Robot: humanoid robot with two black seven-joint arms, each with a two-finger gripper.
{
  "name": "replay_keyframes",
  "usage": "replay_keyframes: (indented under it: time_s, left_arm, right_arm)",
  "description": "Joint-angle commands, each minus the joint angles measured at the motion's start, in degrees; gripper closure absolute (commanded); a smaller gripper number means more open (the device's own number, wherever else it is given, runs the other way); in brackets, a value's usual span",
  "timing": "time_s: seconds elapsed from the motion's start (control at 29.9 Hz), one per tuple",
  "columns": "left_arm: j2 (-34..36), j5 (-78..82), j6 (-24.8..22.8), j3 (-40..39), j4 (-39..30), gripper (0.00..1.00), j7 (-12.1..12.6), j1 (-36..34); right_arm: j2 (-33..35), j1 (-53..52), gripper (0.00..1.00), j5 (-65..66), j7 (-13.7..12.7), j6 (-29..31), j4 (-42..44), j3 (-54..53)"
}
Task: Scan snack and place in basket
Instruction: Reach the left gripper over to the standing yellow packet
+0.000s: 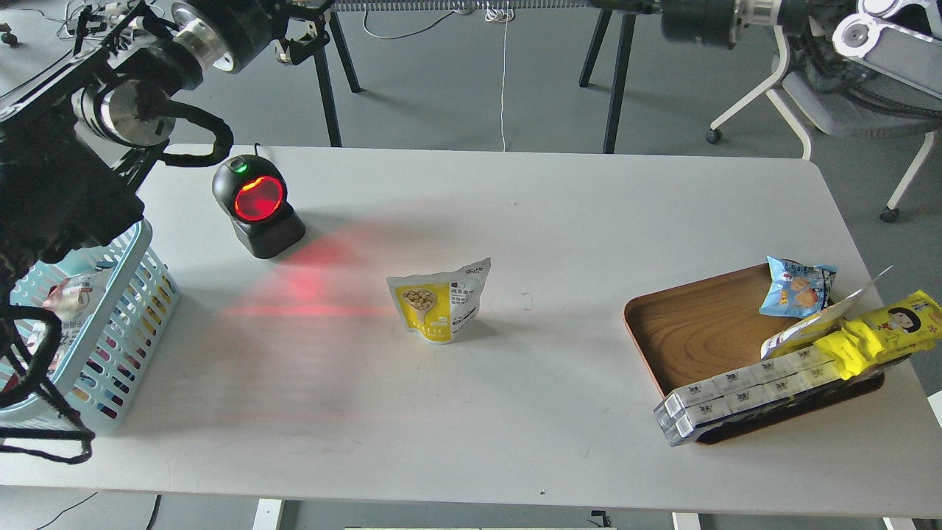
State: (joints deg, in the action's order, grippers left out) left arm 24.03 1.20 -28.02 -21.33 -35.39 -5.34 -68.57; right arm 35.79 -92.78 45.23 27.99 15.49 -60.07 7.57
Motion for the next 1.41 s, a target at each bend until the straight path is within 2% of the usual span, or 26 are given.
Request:
replay_keyframes:
  time_s: [0.0, 0.23, 0.47, 0.57, 0.7, 0.87, 1.04, 1.14, 1.31, 1.37]
  left_arm:
    - [3.0, 14.1, 0.0, 0.8, -5.7, 0.0, -0.2, -1.6]
    - [11.2, 31.4, 0.0, 0.8, -23.5, 0.0, -0.1, -5.0]
    - [14.2, 52.2, 0.0, 0.9, -39.3, 0.0, 0.1, -6.7]
    - [14.4, 63.4, 0.0, 0.9, -44.0, 0.0, -0.1, -6.7]
    - [14.3, 71.0, 0.0, 1.3, -48.4, 0.0, 0.0, -6.6]
    - [13.2, 77.6, 0.0, 1.6, -49.6, 0.0, 0.6, -6.0]
    - [13.3, 86.5, 0.0, 4.7, -54.4, 0.0, 0.2, -5.9]
    - [13.1, 91.1, 0.0, 6.4, -57.0, 0.0, 0.3, -5.8]
    - [11.6, 104.0, 0.0, 10.8, -57.0, 0.0, 0.4, -5.9]
    - [11.1, 110.7, 0.0, 12.1, -56.7, 0.01, -0.2, -5.4]
  right_arm:
    - [2.2, 4.6, 0.01, -8.1, 0.0, -0.2, 1.9, -3.3]
    - [3.1, 12.3, 0.01, -25.3, 0.0, -0.2, 9.2, -9.2]
    - [2.4, 17.9, 0.01, -45.7, 0.0, 0.1, 16.6, -14.6]
    - [1.7, 19.7, 0.01, -52.8, 0.0, 0.1, 19.3, -18.1]
    - [-1.0, 22.7, 0.01, -54.8, 0.0, 0.4, 20.7, -23.6]
    - [-1.1, 27.9, 0.01, -55.2, 0.0, 2.3, 19.8, -30.9]
    - [-1.3, 32.3, 0.01, -58.9, 0.0, 4.8, 20.1, -37.9]
    - [-3.8, 33.0, 0.01, -59.8, 0.0, 4.9, 20.2, -40.3]
    - [-5.1, 36.3, 0.01, -64.2, 0.0, 6.0, 20.0, -42.3]
    - [-5.7, 38.7, 0.01, -66.7, -1.4, 8.0, 20.3, -43.1]
